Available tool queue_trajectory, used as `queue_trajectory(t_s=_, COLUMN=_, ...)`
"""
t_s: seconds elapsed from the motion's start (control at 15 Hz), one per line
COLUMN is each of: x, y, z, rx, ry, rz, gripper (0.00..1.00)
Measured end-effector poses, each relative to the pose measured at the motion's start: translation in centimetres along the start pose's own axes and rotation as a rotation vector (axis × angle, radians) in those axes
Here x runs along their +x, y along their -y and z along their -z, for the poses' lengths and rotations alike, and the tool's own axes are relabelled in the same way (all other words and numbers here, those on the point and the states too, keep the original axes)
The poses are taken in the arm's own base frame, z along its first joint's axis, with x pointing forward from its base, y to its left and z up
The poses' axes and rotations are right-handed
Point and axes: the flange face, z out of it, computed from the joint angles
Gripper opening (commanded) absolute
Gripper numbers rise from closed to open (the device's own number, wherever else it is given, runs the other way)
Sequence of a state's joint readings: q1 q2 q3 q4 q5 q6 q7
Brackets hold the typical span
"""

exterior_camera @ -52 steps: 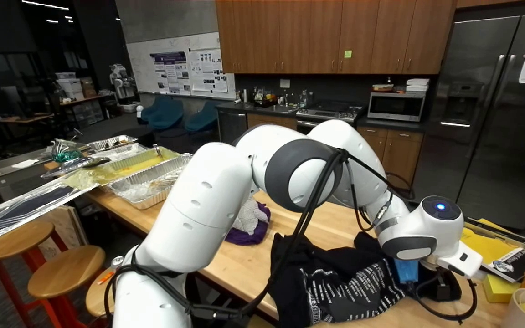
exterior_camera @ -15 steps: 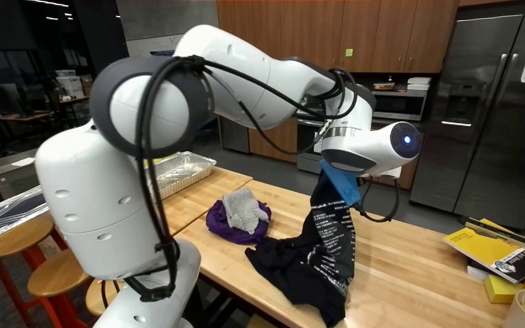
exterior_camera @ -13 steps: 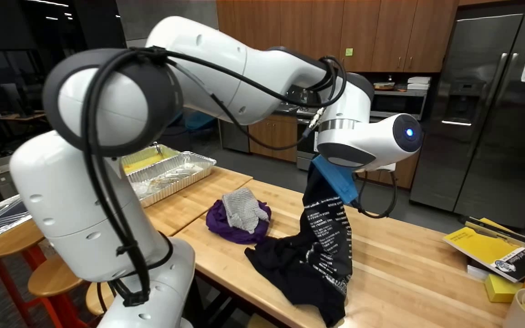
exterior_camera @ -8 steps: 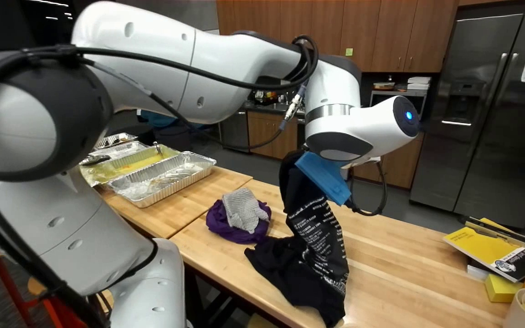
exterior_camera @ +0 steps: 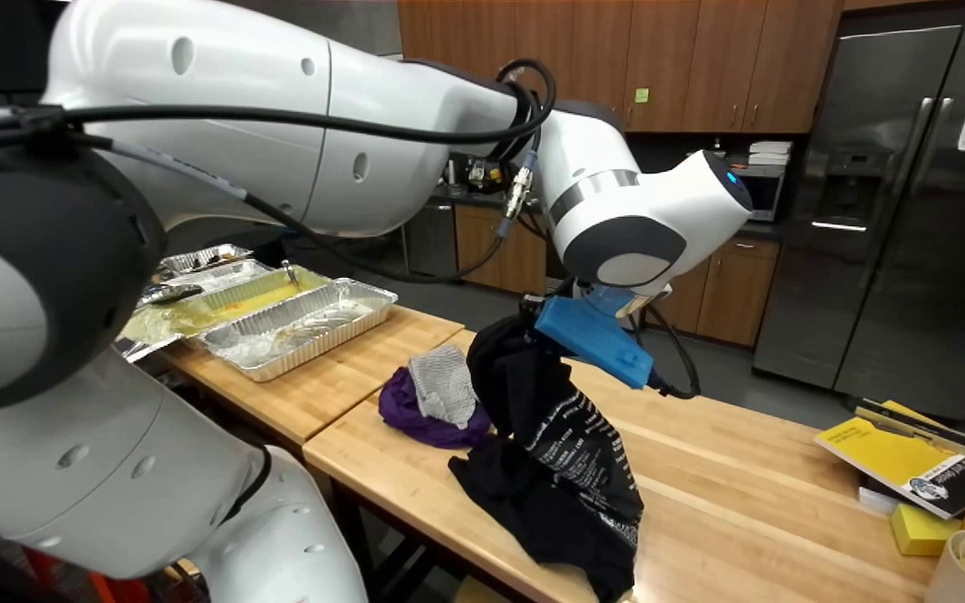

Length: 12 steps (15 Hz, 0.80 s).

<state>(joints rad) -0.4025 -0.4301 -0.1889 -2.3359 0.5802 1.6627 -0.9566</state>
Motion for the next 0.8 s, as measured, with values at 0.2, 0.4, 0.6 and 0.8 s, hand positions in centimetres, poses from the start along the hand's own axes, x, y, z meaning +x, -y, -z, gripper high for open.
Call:
queue_trajectory(t_s=0.2, x=-0.7, y=-0.4, z=-0.3, rx=-0.016, ry=0.069, rz=0.015, gripper=0.03)
queue_trajectory(t_s=0.4, x=-1.3, y=-0.7, z=-0.4, rx=-0.018, ry=0.117, rz=0.008, gripper=0.03)
queue_trajectory(t_s=0.6, x=-2.3, y=-0.9, z=-0.5, rx=-0.006, ry=0.168, rz=-0.022, gripper=0.03)
queue_trajectory(t_s=0.8, x=-3.4, y=-1.0, z=-0.9, rx=0.024, ry=0.232, rz=-0.054, gripper=0.35)
